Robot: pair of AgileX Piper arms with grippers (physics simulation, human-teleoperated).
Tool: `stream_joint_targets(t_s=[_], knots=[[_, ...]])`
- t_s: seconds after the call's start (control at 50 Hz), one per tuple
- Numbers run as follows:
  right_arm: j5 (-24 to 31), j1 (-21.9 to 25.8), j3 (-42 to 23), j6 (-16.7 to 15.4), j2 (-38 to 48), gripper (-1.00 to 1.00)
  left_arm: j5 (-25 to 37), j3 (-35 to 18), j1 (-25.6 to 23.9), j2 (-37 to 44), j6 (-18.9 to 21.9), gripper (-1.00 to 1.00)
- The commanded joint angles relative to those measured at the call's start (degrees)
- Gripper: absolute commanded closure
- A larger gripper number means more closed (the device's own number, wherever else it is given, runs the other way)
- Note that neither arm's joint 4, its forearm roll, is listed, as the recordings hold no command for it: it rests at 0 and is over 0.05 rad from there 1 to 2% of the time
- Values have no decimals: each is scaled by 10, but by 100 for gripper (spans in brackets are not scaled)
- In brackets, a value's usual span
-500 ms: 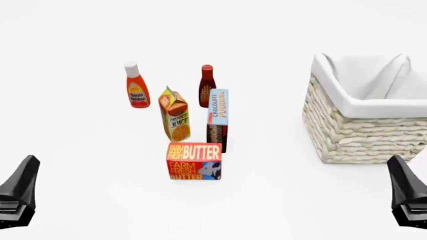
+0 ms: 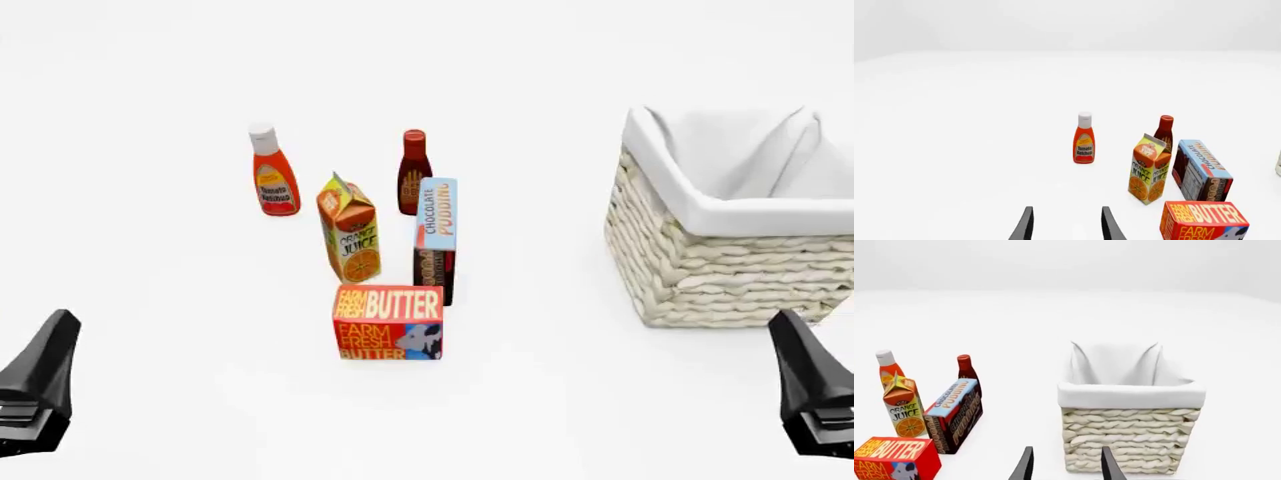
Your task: Pick the butter and place it in the basket.
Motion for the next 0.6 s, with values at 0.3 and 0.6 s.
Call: stream_joint_targets(t_s=[0.3, 0.6], knots=[[106, 80, -144, -46, 96, -100, 0, 0, 0, 0, 0, -100], [121, 123, -221, -82, 183, -100, 0, 0, 0, 0, 0, -100]])
